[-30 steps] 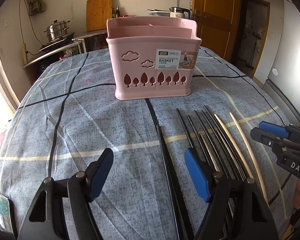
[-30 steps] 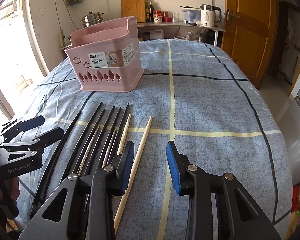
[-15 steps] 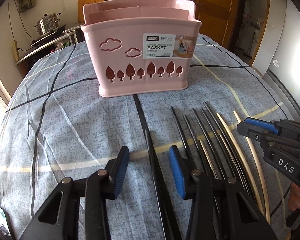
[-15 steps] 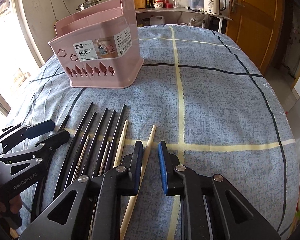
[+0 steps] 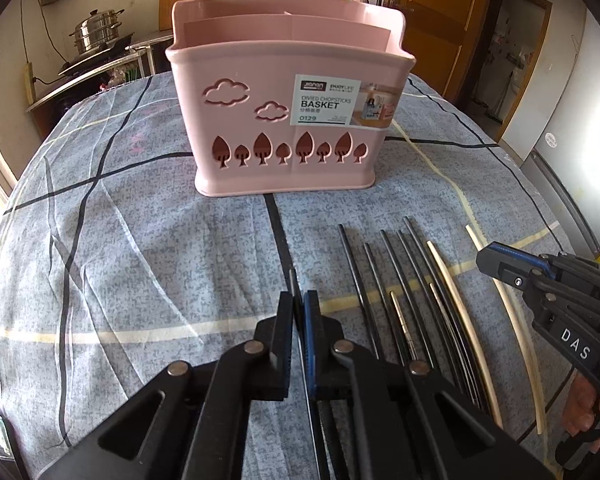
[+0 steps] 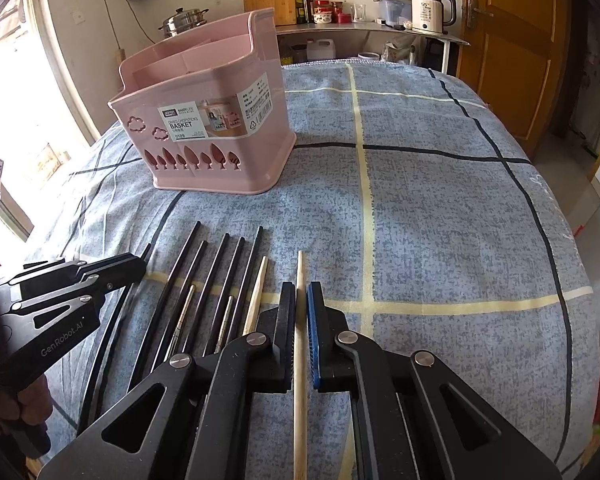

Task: Organize utensils
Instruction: 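Lift both held chopsticks and carry them over the pink basket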

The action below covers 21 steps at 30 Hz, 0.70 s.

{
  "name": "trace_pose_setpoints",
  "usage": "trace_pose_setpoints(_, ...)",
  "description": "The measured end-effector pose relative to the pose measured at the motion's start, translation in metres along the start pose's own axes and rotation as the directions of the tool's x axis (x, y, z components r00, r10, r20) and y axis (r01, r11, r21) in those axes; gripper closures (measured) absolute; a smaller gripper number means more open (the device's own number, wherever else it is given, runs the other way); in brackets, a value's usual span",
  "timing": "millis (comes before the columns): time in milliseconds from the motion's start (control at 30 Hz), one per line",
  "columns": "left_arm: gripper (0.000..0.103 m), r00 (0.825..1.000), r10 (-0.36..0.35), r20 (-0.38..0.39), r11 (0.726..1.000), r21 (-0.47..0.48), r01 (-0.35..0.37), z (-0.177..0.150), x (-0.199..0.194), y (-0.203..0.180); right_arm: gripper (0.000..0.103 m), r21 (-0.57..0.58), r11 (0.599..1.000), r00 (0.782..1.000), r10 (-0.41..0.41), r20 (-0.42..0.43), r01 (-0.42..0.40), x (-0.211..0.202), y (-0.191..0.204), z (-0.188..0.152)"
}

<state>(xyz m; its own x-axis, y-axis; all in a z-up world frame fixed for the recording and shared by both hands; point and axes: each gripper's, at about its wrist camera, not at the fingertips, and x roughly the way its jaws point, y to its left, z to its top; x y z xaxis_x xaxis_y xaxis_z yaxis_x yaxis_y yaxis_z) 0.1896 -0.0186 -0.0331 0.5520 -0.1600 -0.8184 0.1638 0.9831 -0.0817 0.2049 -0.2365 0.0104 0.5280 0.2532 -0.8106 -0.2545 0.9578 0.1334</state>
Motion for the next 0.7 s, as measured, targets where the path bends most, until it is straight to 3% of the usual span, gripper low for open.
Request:
trace_pose_setpoints(333,0.098,0.991,-0.055,0.120,0.998,0.014,0.054,0.015,-0.060,0.006,0.097,-0.002,0.998,0.990,0.061,0.128,-0.061,-0.049,0.001,0.017)
trace_pose_setpoints(700,0.098,0.948,-0.098,0.304,0.995,0.031,0.093,0.035,-0.144,0.014,0.097,-0.033,0.996,0.955,0.086,0.282,-0.080,-0.110,0.003,0.036)
